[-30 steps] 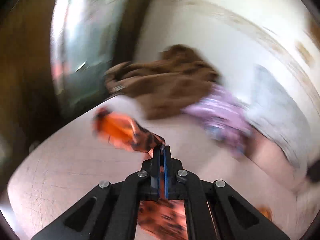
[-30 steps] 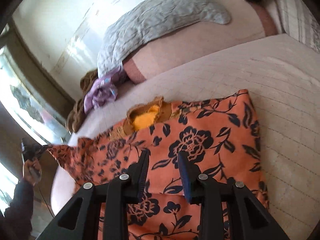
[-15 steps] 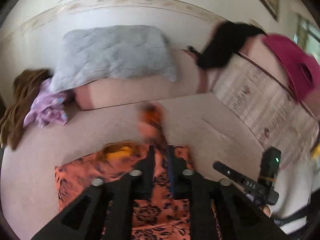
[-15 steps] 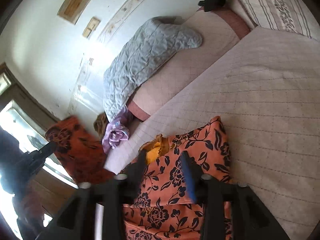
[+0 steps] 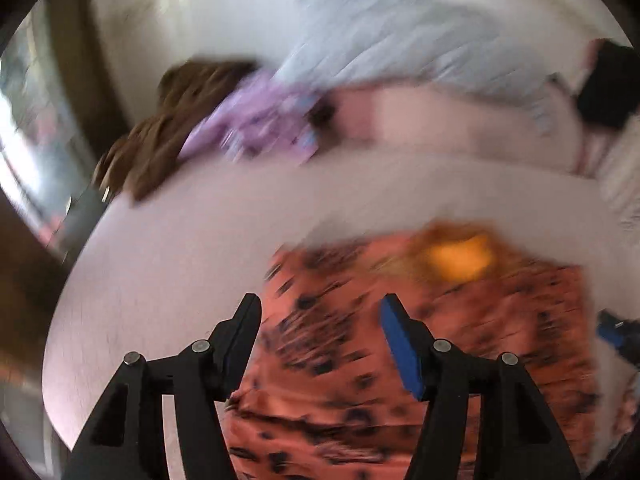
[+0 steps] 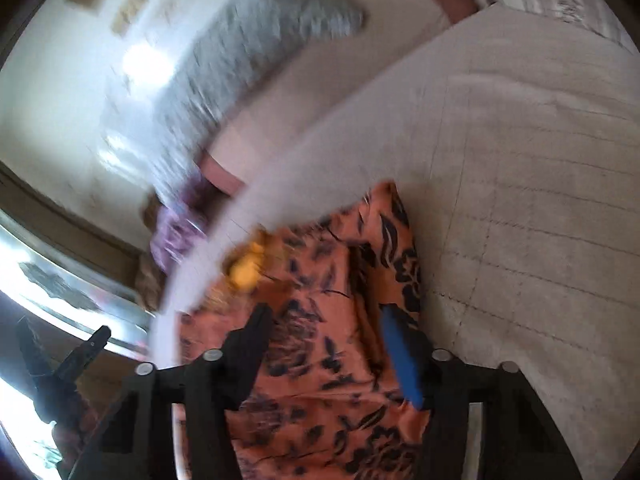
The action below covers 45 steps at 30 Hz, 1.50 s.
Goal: Fold small clothes
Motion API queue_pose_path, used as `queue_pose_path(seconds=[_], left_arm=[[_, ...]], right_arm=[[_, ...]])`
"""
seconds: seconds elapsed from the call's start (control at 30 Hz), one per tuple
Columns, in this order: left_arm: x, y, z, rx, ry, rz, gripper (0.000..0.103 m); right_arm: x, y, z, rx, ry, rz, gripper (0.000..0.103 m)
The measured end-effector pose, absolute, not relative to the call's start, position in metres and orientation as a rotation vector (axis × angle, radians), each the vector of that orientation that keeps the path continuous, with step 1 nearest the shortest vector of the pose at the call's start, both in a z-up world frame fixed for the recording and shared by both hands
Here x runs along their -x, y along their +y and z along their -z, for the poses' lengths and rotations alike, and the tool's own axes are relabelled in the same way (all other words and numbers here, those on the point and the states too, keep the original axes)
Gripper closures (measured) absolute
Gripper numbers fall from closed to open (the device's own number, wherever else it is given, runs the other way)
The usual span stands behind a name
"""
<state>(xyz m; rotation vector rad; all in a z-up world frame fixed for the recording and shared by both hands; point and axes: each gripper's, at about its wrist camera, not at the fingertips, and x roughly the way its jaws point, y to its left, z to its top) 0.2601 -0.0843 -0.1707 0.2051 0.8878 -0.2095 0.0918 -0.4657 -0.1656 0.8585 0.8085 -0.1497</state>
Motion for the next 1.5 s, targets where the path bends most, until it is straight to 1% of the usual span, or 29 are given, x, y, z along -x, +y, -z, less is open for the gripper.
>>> queue_pose_path(seconds=[0.13, 0.17, 0.2, 0.23, 0.37, 0.43, 0.5, 0.57, 0.63, 0.67, 0.73, 0.77, 0.8, 0.83, 0.87, 0.9, 0.93, 0.97, 1.07, 1.1, 1.13, 1.17, 1.23, 1.3, 1.33, 1.4, 1.43, 1.47, 1.5], left_arm=[[-0.271, -0.044, 0.216, -0.136, 0.952, 0.112, 0.04], [-0.275, -0.037, 0.224, -0.12, 0.968, 0.097, 0.04], [-0.281, -0.036, 0.23, -0.109, 0.977, 0.087, 0.041], [-0.282, -0.029, 0.237, -0.09, 0.983, 0.081, 0.043], [-0.281, -0.021, 0.259, -0.072, 0.984, 0.066, 0.043], [-0.281, -0.024, 0.265, -0.099, 0.959, 0.053, 0.042], [-0.28, -0.028, 0.258, -0.149, 0.958, 0.046, 0.043], [-0.279, -0.023, 0.251, -0.157, 0.959, 0.056, 0.043], [-0.267, -0.01, 0.237, -0.137, 0.939, 0.065, 0.043], [-0.261, -0.004, 0.231, -0.133, 0.93, 0.072, 0.043], [-0.241, 0.012, 0.22, -0.133, 0.933, 0.103, 0.043], [-0.232, 0.019, 0.217, -0.136, 0.941, 0.117, 0.043], [-0.222, 0.026, 0.215, -0.14, 0.953, 0.129, 0.043], [-0.207, 0.036, 0.215, -0.139, 0.983, 0.14, 0.043], [-0.204, 0.04, 0.218, -0.136, 1.006, 0.149, 0.043], [-0.194, 0.048, 0.219, -0.126, 1.039, 0.161, 0.043], [-0.179, 0.06, 0.219, -0.106, 1.066, 0.174, 0.043], [-0.168, 0.068, 0.218, -0.093, 1.079, 0.187, 0.043], [-0.14, 0.089, 0.222, -0.069, 1.128, 0.246, 0.046], [-0.13, 0.093, 0.224, -0.075, 1.141, 0.264, 0.052], [-0.119, 0.097, 0.228, -0.092, 1.151, 0.293, 0.069], [-0.112, 0.099, 0.231, -0.105, 1.161, 0.312, 0.084], [-0.102, 0.102, 0.24, -0.103, 1.193, 0.342, 0.091], [-0.098, 0.099, 0.245, -0.093, 1.213, 0.372, 0.091], [-0.095, 0.094, 0.247, -0.091, 1.226, 0.395, 0.09], [-0.09, 0.087, 0.246, -0.086, 1.247, 0.431, 0.063], [-0.086, 0.082, 0.247, -0.077, 1.257, 0.445, 0.033], [-0.083, 0.08, 0.247, -0.073, 1.251, 0.443, 0.02], [-0.08, 0.077, 0.247, -0.071, 1.243, 0.437, 0.02]], right_arm=[[-0.13, -0.452, 0.204, -0.823, 0.912, 0.163, 0.046], [-0.135, -0.446, 0.204, -0.755, 0.918, 0.167, 0.066], [-0.142, -0.437, 0.201, -0.655, 0.938, 0.175, 0.089], [-0.148, -0.43, 0.197, -0.582, 0.959, 0.184, 0.093], [-0.131, -0.429, 0.16, -0.519, 0.822, 0.238, 0.095], [-0.13, -0.436, 0.165, -0.523, 0.84, 0.265, 0.095], [-0.141, -0.443, 0.205, -0.558, 0.998, 0.26, 0.091], [-0.134, -0.442, 0.205, -0.571, 0.921, 0.265, 0.089], [-0.129, -0.444, 0.191, -0.585, 0.917, 0.266, 0.085], [-0.122, -0.444, 0.183, -0.592, 0.901, 0.267, 0.081], [-0.101, -0.443, 0.169, -0.59, 0.841, 0.294, 0.067], [-0.089, -0.439, 0.163, -0.588, 0.812, 0.31, 0.035], [-0.079, -0.436, 0.162, -0.586, 0.795, 0.311, 0.01], [-0.074, -0.431, 0.166, -0.57, 0.795, 0.287, 0.011], [-0.08, -0.424, 0.168, -0.542, 0.854, 0.26, 0.017], [-0.083, -0.418, 0.181, -0.513, 0.955, 0.226, 0.048], [-0.082, -0.414, 0.191, -0.508, 1.022, 0.209, 0.06], [-0.074, -0.412, 0.191, -0.5, 1.027, 0.224, 0.062], [-0.026, -0.412, 0.168, -0.586, 0.907, 0.184, 0.062], [-0.009, -0.412, 0.163, -0.61, 0.893, 0.172, 0.052], [0.008, -0.41, 0.161, -0.628, 0.888, 0.161, 0.043], [0.029, -0.408, 0.162, -0.634, 0.896, 0.158, 0.03], [0.056, -0.403, 0.169, -0.612, 0.933, 0.164, 0.029], [0.078, -0.403, 0.178, -0.577, 1.006, 0.176, 0.029], [0.088, -0.403, 0.181, -0.576, 1.028, 0.181, 0.029], [0.106, -0.404, 0.191, -0.613, 1.074, 0.187, 0.029], [0.112, -0.405, 0.194, -0.634, 1.092, 0.184, 0.029], [0.118, -0.402, 0.198, -0.66, 1.106, 0.174, 0.029], [0.121, -0.398, 0.201, -0.675, 1.123, 0.164, 0.029]])
